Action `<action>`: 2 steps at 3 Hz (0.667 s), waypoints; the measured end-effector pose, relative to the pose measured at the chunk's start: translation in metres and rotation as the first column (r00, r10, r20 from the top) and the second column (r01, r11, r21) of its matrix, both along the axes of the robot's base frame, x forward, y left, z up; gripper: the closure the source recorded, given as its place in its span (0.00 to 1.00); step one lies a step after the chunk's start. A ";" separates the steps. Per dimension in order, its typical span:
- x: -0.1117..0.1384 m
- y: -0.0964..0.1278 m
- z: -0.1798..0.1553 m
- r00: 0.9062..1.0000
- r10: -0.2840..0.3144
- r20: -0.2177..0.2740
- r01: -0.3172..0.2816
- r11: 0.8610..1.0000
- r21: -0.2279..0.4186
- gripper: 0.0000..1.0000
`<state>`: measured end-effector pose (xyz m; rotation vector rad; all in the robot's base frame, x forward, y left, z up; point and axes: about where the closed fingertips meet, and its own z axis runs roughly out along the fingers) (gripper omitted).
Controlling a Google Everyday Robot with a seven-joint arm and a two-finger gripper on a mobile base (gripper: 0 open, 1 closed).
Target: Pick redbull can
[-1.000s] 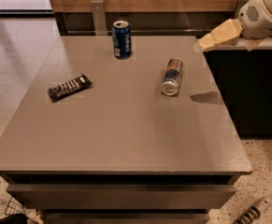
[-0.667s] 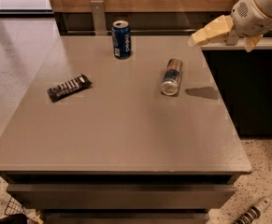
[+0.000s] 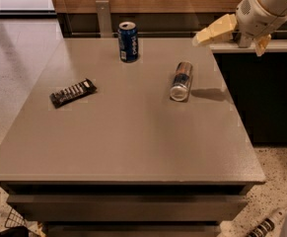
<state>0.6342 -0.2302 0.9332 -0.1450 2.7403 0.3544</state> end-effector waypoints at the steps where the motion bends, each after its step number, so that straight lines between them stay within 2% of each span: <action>1: 0.002 0.012 -0.008 0.999 -0.031 -0.038 0.029 0.999 -0.046 0.00; 2: 0.003 0.035 -0.020 0.993 -0.068 -0.093 0.057 0.992 -0.115 0.00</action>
Offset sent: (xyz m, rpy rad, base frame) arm -0.0001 0.0629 -0.0288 -0.1984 0.1697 -0.1080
